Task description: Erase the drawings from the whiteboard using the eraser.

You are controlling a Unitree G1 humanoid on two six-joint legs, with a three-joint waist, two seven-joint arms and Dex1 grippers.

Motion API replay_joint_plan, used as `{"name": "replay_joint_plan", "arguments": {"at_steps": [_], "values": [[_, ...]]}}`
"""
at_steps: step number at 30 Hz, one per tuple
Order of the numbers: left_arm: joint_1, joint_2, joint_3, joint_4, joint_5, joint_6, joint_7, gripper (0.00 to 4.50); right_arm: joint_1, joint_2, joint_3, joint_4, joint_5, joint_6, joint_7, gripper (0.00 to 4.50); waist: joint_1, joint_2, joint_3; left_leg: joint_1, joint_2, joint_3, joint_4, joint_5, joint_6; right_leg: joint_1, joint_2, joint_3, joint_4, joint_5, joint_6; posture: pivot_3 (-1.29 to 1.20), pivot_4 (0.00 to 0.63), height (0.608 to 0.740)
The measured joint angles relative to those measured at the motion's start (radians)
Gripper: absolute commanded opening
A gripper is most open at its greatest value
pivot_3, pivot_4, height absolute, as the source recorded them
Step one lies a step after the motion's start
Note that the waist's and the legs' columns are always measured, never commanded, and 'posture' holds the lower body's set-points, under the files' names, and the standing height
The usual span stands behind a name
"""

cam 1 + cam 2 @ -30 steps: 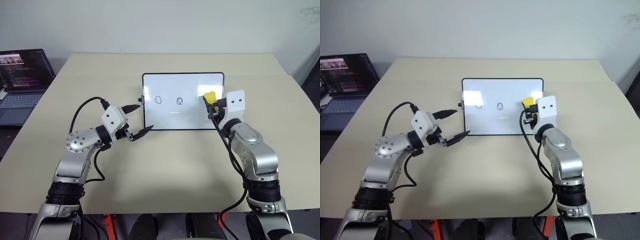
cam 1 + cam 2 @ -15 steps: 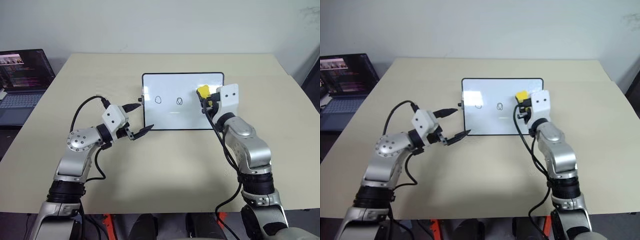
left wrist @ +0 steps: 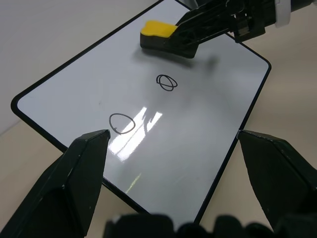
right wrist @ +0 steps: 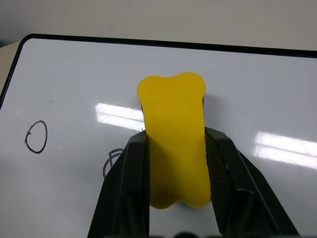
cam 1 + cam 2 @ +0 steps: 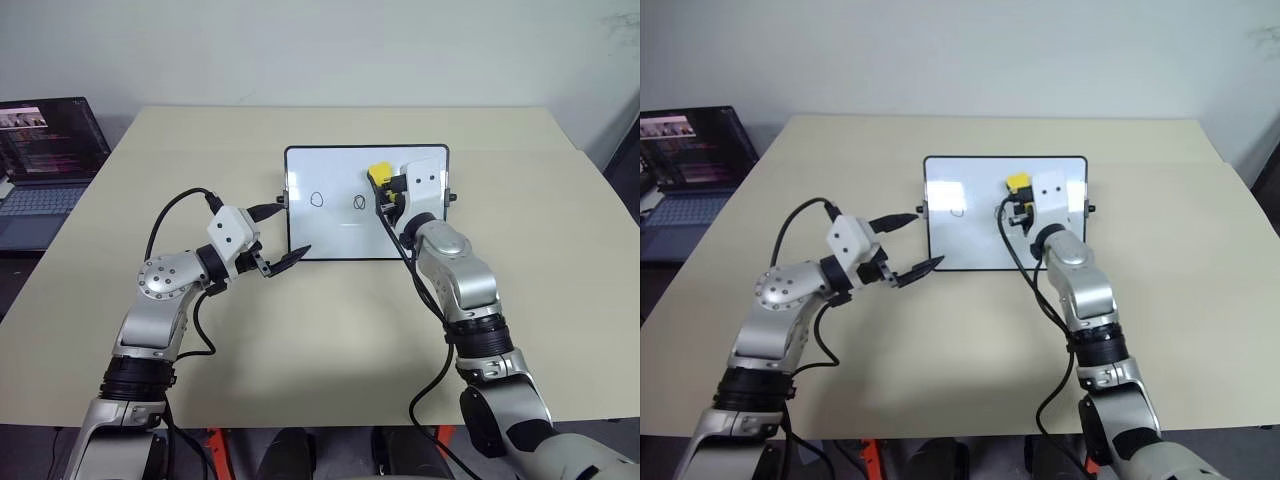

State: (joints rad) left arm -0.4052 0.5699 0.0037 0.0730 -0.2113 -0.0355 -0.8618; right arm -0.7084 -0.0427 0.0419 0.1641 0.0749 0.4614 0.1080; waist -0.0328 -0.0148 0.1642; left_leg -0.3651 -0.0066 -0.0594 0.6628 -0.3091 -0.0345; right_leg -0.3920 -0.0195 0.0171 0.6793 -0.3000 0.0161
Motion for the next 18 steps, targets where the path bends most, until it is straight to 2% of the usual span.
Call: {"name": "replay_joint_plan", "arguments": {"at_steps": [8,18], "values": [[0.0,0.0,0.0,0.0,0.0,0.0,0.0,4.5,-0.034,0.054,0.022,0.097,-0.016,-0.074,-0.001,1.23,-0.001,0.0,0.0,-0.002,0.0,0.001,0.0,0.0,0.0,-0.003,0.0,0.001,0.001,0.0,0.0,0.0,0.15,0.74],[0.002,0.0,0.0,0.0,0.0,0.0,0.003,4.5,-0.039,0.058,0.029,0.113,-0.024,-0.086,0.001,1.23,-0.001,0.0,0.0,-0.002,0.0,0.001,0.0,0.0,0.0,-0.003,0.0,0.001,0.001,0.0,0.0,0.0,0.15,0.74]]}}
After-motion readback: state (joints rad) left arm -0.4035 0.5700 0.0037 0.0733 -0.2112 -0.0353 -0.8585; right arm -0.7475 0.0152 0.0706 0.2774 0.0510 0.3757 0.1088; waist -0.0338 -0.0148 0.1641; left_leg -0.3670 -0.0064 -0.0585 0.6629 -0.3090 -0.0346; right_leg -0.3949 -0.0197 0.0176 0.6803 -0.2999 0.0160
